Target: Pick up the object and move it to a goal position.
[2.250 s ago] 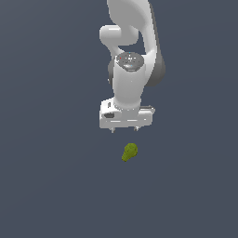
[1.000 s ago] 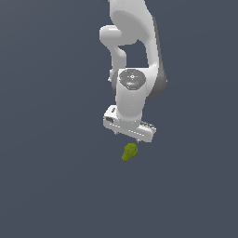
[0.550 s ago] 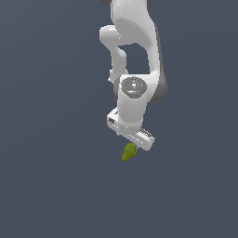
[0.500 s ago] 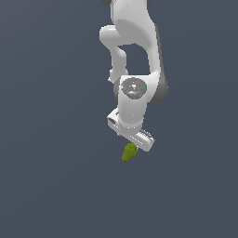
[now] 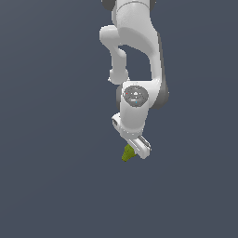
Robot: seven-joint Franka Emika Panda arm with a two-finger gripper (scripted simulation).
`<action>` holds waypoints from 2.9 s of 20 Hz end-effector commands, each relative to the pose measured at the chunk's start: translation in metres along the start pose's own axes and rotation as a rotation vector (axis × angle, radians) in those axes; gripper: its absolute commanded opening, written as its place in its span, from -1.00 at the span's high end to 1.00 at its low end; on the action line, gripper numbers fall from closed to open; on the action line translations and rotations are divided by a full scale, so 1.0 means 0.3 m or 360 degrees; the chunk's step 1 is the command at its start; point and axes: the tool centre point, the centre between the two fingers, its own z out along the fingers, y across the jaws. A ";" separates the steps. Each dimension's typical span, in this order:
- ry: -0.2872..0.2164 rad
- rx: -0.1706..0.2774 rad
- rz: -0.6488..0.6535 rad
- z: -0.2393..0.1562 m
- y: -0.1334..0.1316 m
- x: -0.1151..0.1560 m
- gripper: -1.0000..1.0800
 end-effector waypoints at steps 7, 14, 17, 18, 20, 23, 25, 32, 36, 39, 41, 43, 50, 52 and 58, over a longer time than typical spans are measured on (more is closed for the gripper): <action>0.0002 -0.0006 0.0231 0.036 -0.014 -0.002 -0.92; 0.0003 -0.0008 0.0299 0.047 -0.018 -0.003 -0.92; 0.0002 -0.0008 0.0293 0.048 -0.018 -0.003 -0.92; 0.0002 -0.0008 0.0293 0.052 -0.018 -0.003 -0.92; 0.0002 -0.0008 0.0294 0.069 -0.017 -0.003 -0.92; 0.0002 -0.0008 0.0297 0.115 -0.016 -0.004 -0.92; 0.0002 -0.0008 0.0299 0.156 -0.014 -0.004 -0.92; 0.0002 -0.0008 0.0301 0.215 -0.017 -0.003 -0.92; 0.0002 -0.0008 0.0301 0.214 -0.017 -0.002 1.00; 0.0002 -0.0008 0.0301 0.214 -0.017 -0.002 1.00; 0.0002 -0.0008 0.0301 0.214 -0.017 -0.002 1.00; 0.0002 -0.0008 0.0301 0.214 -0.017 -0.002 1.00; 0.0002 -0.0008 0.0300 0.183 -0.013 0.032 1.00; 0.0002 -0.0008 0.0300 0.160 -0.010 0.058 1.00; 0.0003 -0.0008 0.0301 0.059 0.002 0.174 1.00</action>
